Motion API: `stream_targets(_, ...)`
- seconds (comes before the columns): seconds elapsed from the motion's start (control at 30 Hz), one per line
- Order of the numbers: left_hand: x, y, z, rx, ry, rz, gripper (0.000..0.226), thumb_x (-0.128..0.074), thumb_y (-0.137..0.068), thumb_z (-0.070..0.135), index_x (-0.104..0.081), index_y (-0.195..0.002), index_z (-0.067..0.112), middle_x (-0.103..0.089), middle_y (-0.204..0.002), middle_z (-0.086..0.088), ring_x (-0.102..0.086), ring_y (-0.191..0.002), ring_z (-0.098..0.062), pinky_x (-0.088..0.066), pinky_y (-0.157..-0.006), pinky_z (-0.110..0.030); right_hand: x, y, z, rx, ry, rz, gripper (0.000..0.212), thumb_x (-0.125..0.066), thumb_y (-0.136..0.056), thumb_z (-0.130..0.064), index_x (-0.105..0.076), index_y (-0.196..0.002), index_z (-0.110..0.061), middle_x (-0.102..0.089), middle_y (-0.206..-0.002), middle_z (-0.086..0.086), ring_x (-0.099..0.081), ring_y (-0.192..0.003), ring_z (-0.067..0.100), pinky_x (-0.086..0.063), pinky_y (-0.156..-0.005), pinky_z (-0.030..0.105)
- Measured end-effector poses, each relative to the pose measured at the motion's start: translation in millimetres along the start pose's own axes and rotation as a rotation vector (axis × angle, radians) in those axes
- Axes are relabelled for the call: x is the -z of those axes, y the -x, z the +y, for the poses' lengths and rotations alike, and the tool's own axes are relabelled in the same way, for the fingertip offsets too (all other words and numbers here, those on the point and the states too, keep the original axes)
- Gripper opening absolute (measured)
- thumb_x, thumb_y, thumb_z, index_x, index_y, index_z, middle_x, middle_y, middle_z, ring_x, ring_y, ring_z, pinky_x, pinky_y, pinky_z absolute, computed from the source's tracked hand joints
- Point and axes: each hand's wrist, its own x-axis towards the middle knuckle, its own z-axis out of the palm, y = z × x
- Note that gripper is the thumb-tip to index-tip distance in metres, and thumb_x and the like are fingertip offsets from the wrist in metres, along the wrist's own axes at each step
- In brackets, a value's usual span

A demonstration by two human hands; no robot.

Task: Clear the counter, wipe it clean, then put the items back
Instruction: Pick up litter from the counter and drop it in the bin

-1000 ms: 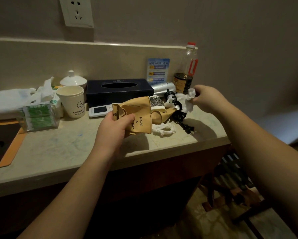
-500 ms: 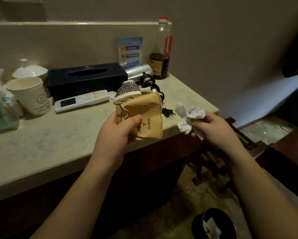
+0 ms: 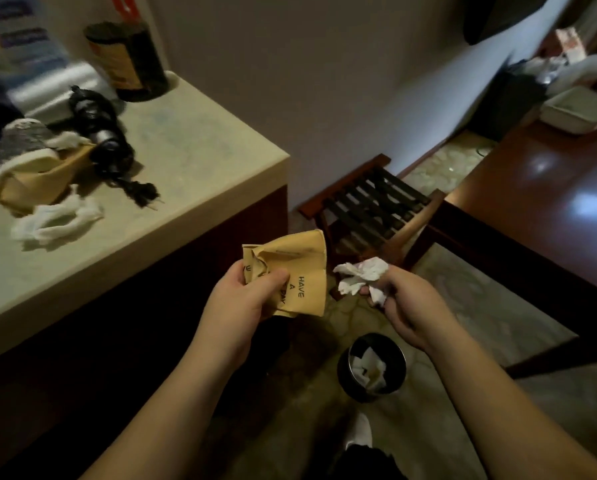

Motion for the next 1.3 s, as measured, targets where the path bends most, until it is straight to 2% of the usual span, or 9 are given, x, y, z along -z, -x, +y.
stream_targets(0.13, -52.9, -31.4, -33.7, 0.089, -0.065, 0.000, 0.026, -0.069, -0.087, 0.023, -0.062, -0.113, 0.025, -0.074, -0.102, 0.004, -0.071, -0.093, -0.016, -0.056, -0.087, -0.042, 63.6, -21.8, -1.8, -0.025, -0.085, 0.033, 0.043, -0.039, -0.101, -0.029, -0.065, -0.105, 0.005, -0.069, -0.104, 0.023, -0.067, -0.090, 0.027, -0.051, -0.085, 0.036)
stream_targets(0.27, -97.9, -64.3, -80.0, 0.184, -0.154, -0.006, 0.027, -0.071, -0.085, 0.027, -0.063, -0.111, 0.028, -0.074, -0.100, 0.004, -0.071, -0.092, -0.016, -0.056, -0.089, -0.044, 125.6, -44.6, 12.2, 0.056, 0.508, 0.116, 0.012, -0.065, -0.086, -0.029, -0.071, -0.097, -0.025, -0.072, -0.098, 0.004, -0.066, -0.092, 0.018, -0.050, -0.091, 0.042)
stream_targets(0.37, -129.2, -87.5, -121.6, 0.278, -0.210, -0.002, 0.026, -0.071, -0.084, 0.028, -0.060, -0.107, 0.030, -0.073, -0.101, 0.004, -0.071, -0.092, -0.015, -0.056, -0.087, -0.041, 167.4, -60.6, 28.0, 0.024, 0.632, 0.185, 0.016, -0.065, -0.085, -0.024, -0.064, -0.098, -0.033, -0.067, -0.101, -0.005, -0.063, -0.092, 0.011, -0.050, -0.080, 0.027)
stream_targets(0.47, -155.6, -106.5, -167.6, 0.396, -0.249, 0.004, 0.029, -0.071, -0.083, 0.026, -0.059, -0.110, 0.026, -0.072, -0.102, 0.002, -0.070, -0.091, -0.016, -0.057, -0.085, -0.039, 207.3, -76.4, 53.2, -0.089, 0.679, 0.257, 0.023, -0.063, -0.089, -0.023, -0.057, -0.111, -0.028, -0.062, -0.099, -0.008, -0.057, -0.080, 0.002, -0.043, -0.062, 0.015)
stream_targets(0.63, -183.7, -134.2, -247.9, 0.624, -0.309, -0.009, 0.047, -0.070, -0.080, 0.026, -0.054, -0.124, 0.020, -0.069, -0.107, -0.004, -0.069, -0.093, -0.022, -0.058, -0.084, -0.042, 267.9, -104.4, 107.6, -0.308, 0.671, 0.358, 0.023, -0.062, -0.090, -0.016, -0.058, -0.112, -0.015, -0.059, -0.096, 0.005, -0.051, -0.069, 0.011, -0.038, -0.056, 0.023)
stream_targets(0.83, -208.3, -166.2, -327.4, 0.766, -0.370, 0.000, 0.043, -0.070, -0.084, 0.017, -0.050, -0.122, 0.012, -0.066, -0.106, -0.010, -0.068, -0.086, -0.021, -0.056, -0.065, -0.029, 311.4, -143.8, 158.8, -0.476, 0.726, 0.412, 0.026, -0.061, -0.084, -0.018, -0.061, -0.110, -0.020, -0.063, -0.089, 0.001, -0.053, -0.065, 0.013, -0.037, -0.055, 0.024)
stream_targets(1.0, -226.3, -194.8, -389.9, 0.823, -0.421, 0.008, 0.041, -0.071, -0.084, 0.018, -0.050, -0.119, 0.012, -0.065, -0.103, -0.008, -0.066, -0.090, -0.022, -0.057, -0.080, -0.037, 340.4, -191.7, 205.7, -0.583, 0.731, 0.400, 0.034, -0.060, -0.084, -0.019, -0.061, -0.119, -0.017, -0.063, -0.089, 0.003, -0.054, -0.061, 0.014, -0.039, -0.054, 0.023)
stream_targets(1.17, -240.7, -226.5, -447.4, 0.864, -0.451, 0.025, 0.036, -0.070, -0.085, 0.020, -0.051, -0.113, 0.010, -0.063, -0.093, -0.004, -0.062, -0.076, -0.015, -0.047, -0.057, -0.026, 358.9, -235.6, 232.4, -0.639, 0.812, 0.298, 0.038, -0.050, -0.096, -0.022, -0.047, -0.133, -0.015, -0.054, -0.090, 0.001, -0.054, -0.073, 0.016, -0.040, -0.060, 0.027)
stream_targets(1.3, -248.7, -247.3, -480.6, 0.869, -0.482, 0.055, 0.050, -0.072, -0.083, 0.026, -0.050, -0.126, 0.013, -0.063, -0.103, -0.006, -0.062, -0.088, -0.023, -0.051, -0.075, -0.034, 367.8, -267.4, 250.9, -0.683, 0.805, 0.284, 0.041, -0.045, -0.097, -0.018, -0.042, -0.137, -0.015, -0.053, -0.096, 0.005, -0.051, -0.069, 0.014, -0.038, -0.054, 0.027)
